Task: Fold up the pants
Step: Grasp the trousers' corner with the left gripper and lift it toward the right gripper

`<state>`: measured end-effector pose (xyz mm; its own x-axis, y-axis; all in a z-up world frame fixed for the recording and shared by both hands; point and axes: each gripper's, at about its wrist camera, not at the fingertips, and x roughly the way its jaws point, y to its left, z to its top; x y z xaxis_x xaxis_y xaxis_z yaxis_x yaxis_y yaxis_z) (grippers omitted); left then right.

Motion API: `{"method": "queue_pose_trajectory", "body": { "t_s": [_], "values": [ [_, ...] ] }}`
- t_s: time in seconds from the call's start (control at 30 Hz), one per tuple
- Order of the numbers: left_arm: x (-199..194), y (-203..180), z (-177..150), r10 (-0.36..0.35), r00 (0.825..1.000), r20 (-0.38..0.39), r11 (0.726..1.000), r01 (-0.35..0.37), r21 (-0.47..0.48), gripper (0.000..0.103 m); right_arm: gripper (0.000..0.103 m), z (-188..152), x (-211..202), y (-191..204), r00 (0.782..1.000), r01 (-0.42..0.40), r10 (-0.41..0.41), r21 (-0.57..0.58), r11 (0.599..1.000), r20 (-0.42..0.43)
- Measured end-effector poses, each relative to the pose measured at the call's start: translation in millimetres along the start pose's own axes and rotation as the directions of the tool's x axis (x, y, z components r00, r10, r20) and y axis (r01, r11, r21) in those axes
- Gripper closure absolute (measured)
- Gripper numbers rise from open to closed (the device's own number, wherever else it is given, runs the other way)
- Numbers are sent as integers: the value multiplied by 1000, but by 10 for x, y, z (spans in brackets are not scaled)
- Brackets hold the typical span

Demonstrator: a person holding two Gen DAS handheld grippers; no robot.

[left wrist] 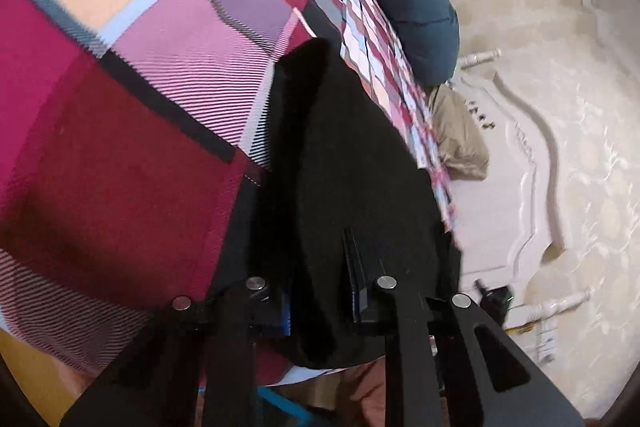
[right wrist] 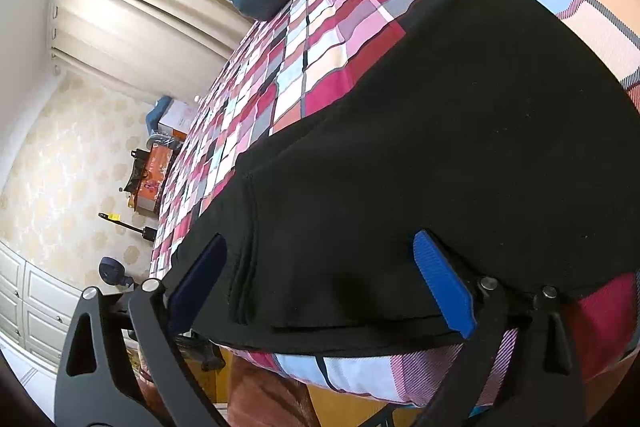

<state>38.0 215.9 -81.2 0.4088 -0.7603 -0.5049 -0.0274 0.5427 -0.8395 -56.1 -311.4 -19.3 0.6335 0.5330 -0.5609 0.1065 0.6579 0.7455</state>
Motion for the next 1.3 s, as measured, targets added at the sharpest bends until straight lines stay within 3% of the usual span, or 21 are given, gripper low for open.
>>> {"method": "queue_pose_trajectory", "body": {
  "t_s": [0.27, 0.37, 0.5, 0.53, 0.7, 0.97, 1.1, 1.3],
  "values": [
    [27, 41, 37, -18, 999, -34, 994, 14, -108, 81, 8, -17, -5, 11, 1000, 7, -7, -7, 1000, 9],
    [51, -59, 72, 60, 997, -51, 995, -63, -73, 86, 8, -27, -12, 16, 1000, 11, -10, -18, 1000, 14],
    [79, -417, 61, 213, 977, -12, 975, -212, 64, 90, 8, -27, -24, 7, 1000, 4, -4, -15, 1000, 17],
    [70, -506, 53, 219, 976, 0, 972, -219, 89, 90, 8, -28, -26, 3, 1000, 1, 0, -14, 1000, 18],
    [-36, -1184, 80, 147, 988, 51, 965, -154, 214, 90, 8, -30, -37, -16, 1000, -12, 12, -9, 1000, 25],
    [337, -2439, -21, 39, 999, 18, 907, -43, 420, 90, 8, -59, -76, -36, 999, -28, 29, -15, 999, 34],
    [866, -3085, -216, 18, 998, -61, 851, 17, 526, 90, 8, -66, -74, -24, 999, -28, 29, -29, 999, 36],
    [1774, -3626, -665, 53, 981, -187, 769, 80, 635, 90, 8, -57, -109, -86, 997, -74, 75, -9, 997, 35]
  ]
}}
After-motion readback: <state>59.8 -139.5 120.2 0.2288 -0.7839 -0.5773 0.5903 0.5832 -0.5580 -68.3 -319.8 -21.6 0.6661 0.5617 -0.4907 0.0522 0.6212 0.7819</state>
